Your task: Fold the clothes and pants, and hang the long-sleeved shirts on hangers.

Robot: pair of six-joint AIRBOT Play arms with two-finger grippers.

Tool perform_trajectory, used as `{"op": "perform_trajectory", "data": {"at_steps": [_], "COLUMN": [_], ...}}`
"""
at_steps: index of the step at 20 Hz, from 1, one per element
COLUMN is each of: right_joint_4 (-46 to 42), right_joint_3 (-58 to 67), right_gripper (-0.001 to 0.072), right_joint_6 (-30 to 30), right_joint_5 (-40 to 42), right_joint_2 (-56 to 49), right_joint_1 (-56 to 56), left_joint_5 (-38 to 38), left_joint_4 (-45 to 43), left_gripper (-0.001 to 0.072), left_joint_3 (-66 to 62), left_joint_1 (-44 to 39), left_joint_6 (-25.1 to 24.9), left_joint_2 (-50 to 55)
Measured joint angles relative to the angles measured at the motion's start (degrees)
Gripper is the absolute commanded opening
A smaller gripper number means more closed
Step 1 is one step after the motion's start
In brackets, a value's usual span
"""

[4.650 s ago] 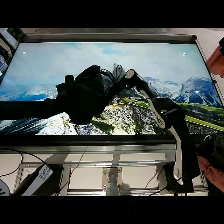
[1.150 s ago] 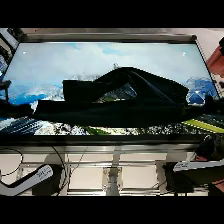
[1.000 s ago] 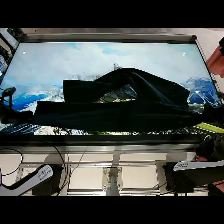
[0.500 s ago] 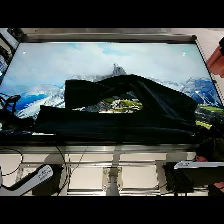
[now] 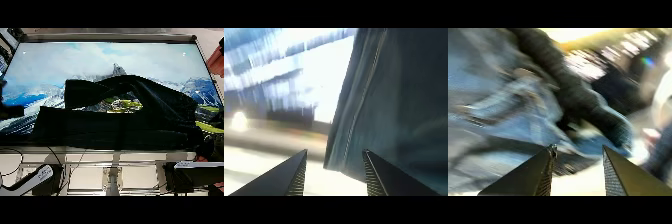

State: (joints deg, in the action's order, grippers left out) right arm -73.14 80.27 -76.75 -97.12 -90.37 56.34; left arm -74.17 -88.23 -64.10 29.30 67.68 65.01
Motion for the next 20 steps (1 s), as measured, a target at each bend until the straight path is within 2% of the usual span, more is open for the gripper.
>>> {"op": "perform_trajectory", "data": {"at_steps": [4, 6, 8, 12, 15, 20], "right_joint_4": [10.9, 13.7, 15.2, 16.9, 17.2, 17.3], "right_joint_3": [1.7, 2.0, 2.1, 2.3, 2.3, 2.3], "right_gripper": [0.0334, 0.0329, 0.0329, 0.0329, 0.0329, 0.0329], "right_joint_6": [2.6, 4.5, 6.4, 8.6, 9.7, 10.3], "right_joint_5": [2.6, 4.2, 5.9, 8.6, 10.0, 11.1], "right_joint_2": [0.0, 0.0, 0.0, 0.0, 0.0, 0.0], "right_joint_1": [-2.1, -4.7, -7.7, -13.4, -16.0, -17.5], "left_joint_5": [8.9, 13.0, 16.2, 20.5, 21.7, 22.2], "left_joint_4": [15.5, 20.6, 23.4, 25.9, 26.6, 22.1], "left_gripper": [0.0422, 0.0511, 0.0513, 0.0565, 0.0565, 0.0565], "left_joint_3": [-7.3, -10.7, -14.2, -22.9, -29.4, -34.8], "left_joint_1": [-5.0, -9.7, -14.1, -19.8, -21.5, -22.4], "left_joint_6": [0.1, 1.1, 3.0, 8.0, 11.1, 16.6], "left_joint_2": [3.2, 8.1, 14.5, 28.6, 37.3, 44.3]}}
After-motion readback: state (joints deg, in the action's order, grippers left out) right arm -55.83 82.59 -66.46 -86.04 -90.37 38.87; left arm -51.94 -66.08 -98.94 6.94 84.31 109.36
